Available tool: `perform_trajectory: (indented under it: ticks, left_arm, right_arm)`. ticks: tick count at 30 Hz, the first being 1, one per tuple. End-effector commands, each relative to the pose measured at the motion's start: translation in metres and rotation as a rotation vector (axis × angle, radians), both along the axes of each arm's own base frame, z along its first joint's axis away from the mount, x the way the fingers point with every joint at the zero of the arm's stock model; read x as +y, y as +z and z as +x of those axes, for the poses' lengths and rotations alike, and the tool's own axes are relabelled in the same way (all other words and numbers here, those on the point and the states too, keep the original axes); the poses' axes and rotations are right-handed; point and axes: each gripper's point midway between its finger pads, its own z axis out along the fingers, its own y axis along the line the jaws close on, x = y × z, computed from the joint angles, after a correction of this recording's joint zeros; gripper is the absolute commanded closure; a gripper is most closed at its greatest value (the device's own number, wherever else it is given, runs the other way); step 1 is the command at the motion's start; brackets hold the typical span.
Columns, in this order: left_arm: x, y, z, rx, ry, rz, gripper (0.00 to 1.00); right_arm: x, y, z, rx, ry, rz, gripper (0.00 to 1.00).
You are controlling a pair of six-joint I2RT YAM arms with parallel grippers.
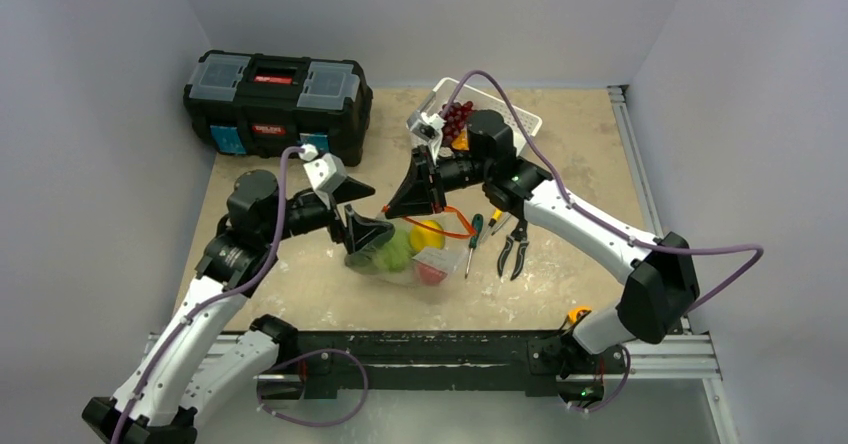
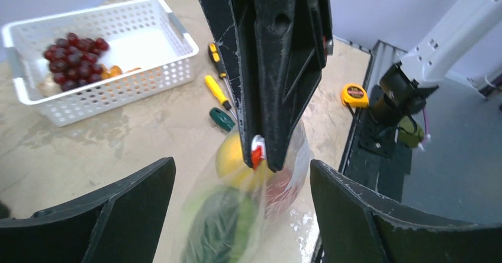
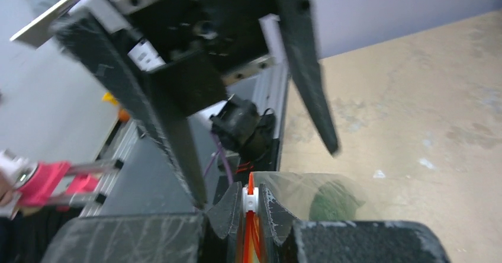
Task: Place the food in the zip-top bag and seal the zipper
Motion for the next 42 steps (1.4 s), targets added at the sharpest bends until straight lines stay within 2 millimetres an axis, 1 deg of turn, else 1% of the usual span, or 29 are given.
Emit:
perform_trajectory:
  ticks: [1,3,5,6,7,9,11,12,14,15,19,21,23,26,27,32,35,36,37,38,39,40,41,42]
  left_arm:
    - [-0.014,-0.019,-0.006,-0.034,-0.152,0.015,0.15]
    - [-0.015,-0.026,0.0,-0.052,-0.141,0.017,0.17]
    - [-0.02,-0.029,-0.004,-0.039,-0.196,0.021,0.23]
    - [-0.022,-0.029,-0.007,-0.028,-0.225,0.019,0.26]
    - [-0.024,-0.031,-0.01,-0.011,-0.249,0.015,0.33]
    - [-0.027,-0.035,-0.012,0.022,-0.279,0.021,0.48]
    - [-0.026,-0.038,-0.012,0.036,-0.289,0.046,0.74]
    - [-0.026,-0.039,-0.012,0.034,-0.292,0.051,0.84]
    - [-0.025,-0.039,-0.014,0.026,-0.291,0.054,1.0]
    - [-0.024,-0.038,-0.015,0.017,-0.288,0.053,1.0]
    - [-0.021,-0.034,-0.02,-0.038,-0.275,0.03,1.0]
    - [-0.02,-0.033,-0.023,-0.055,-0.277,0.018,1.0]
    - [-0.019,-0.032,-0.023,-0.058,-0.267,0.015,1.0]
    - [-0.02,-0.032,-0.024,-0.055,-0.271,0.017,1.0]
    - [-0.02,-0.032,-0.024,-0.055,-0.272,0.016,1.0]
    - [-0.019,-0.031,-0.024,-0.058,-0.27,0.013,1.0]
    - [-0.019,-0.031,-0.026,-0.06,-0.276,0.011,1.0]
    - [-0.019,-0.03,-0.026,-0.059,-0.279,0.01,1.0]
    - [-0.02,-0.031,-0.027,-0.058,-0.281,0.01,1.0]
    - [-0.019,-0.031,-0.027,-0.057,-0.282,0.011,1.0]
    - [-0.019,-0.031,-0.028,-0.056,-0.285,0.011,1.0]
    - [-0.019,-0.031,-0.029,-0.056,-0.288,0.01,1.0]
    - [-0.02,-0.03,-0.031,-0.055,-0.298,0.006,1.0]
    - [-0.02,-0.028,-0.033,-0.058,-0.31,0.002,1.0]
  right_arm:
    - [-0.009,0.026,-0.027,-0.122,0.228,0.092,1.0]
    - [-0.01,0.026,-0.029,-0.128,0.242,0.096,1.0]
    - [-0.008,0.025,-0.023,-0.135,0.202,0.091,1.0]
    - [-0.006,0.024,-0.019,-0.138,0.171,0.086,0.98]
    - [-0.005,0.024,-0.015,-0.142,0.142,0.081,0.97]
    - [-0.005,0.025,-0.014,-0.15,0.125,0.085,0.96]
    - [-0.005,0.025,-0.012,-0.149,0.103,0.086,0.91]
    - [-0.005,0.024,-0.011,-0.146,0.096,0.085,0.89]
    - [-0.006,0.023,-0.013,-0.156,0.102,0.088,0.83]
    - [-0.007,0.022,-0.014,-0.159,0.11,0.089,0.77]
    - [-0.015,0.013,-0.01,-0.204,0.097,0.081,0.46]
    - [-0.019,0.009,-0.008,-0.217,0.084,0.084,0.35]
    - [-0.02,0.005,-0.008,-0.228,0.084,0.081,0.28]
    - [-0.022,-0.002,-0.01,-0.237,0.088,0.07,0.25]
    - [-0.022,-0.004,-0.009,-0.236,0.084,0.07,0.25]
    - [-0.019,-0.014,-0.005,-0.211,0.075,0.049,0.33]
    - [-0.019,-0.016,-0.007,-0.195,0.081,0.055,0.4]
    - [-0.019,-0.017,-0.007,-0.193,0.082,0.058,0.43]
    - [-0.019,-0.016,-0.009,-0.19,0.089,0.064,0.48]
    - [-0.019,-0.015,-0.011,-0.185,0.099,0.069,0.57]
    - [-0.019,-0.014,-0.012,-0.179,0.109,0.073,0.72]
    - [-0.019,-0.013,-0.013,-0.172,0.112,0.076,0.9]
    - [-0.02,-0.014,-0.013,-0.163,0.112,0.075,1.0]
    - [-0.019,-0.014,-0.014,-0.154,0.112,0.076,1.0]
